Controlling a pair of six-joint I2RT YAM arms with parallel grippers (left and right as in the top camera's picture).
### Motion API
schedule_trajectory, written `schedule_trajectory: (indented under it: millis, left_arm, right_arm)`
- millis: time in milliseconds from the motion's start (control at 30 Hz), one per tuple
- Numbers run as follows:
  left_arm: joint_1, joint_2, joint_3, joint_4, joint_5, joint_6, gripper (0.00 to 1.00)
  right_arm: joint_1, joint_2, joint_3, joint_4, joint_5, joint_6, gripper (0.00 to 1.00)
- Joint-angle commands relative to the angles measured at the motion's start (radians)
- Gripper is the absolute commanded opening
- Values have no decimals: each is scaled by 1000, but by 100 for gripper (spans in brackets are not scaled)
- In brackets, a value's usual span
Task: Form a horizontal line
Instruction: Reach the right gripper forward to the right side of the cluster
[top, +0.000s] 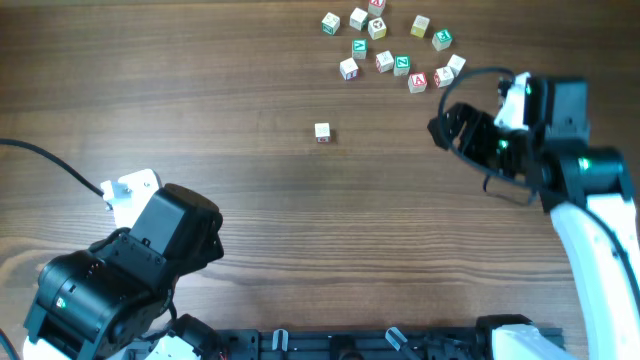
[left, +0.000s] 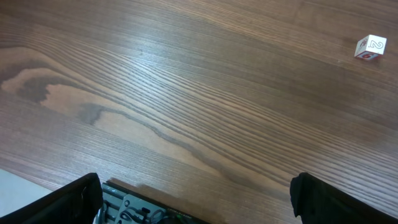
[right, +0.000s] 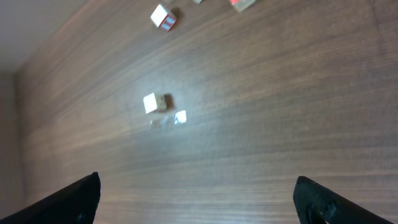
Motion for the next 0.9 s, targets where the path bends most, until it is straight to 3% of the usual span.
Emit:
schedule_trajectory:
  millis: [0, 867]
  left_arm:
    - [0, -4, 3, 0, 1, -2, 100]
    - [0, -4, 3, 0, 1, -2, 100]
  right_arm:
    - [5, 142, 88, -21, 42, -14, 99]
    - [6, 469, 404, -23, 114, -92, 100]
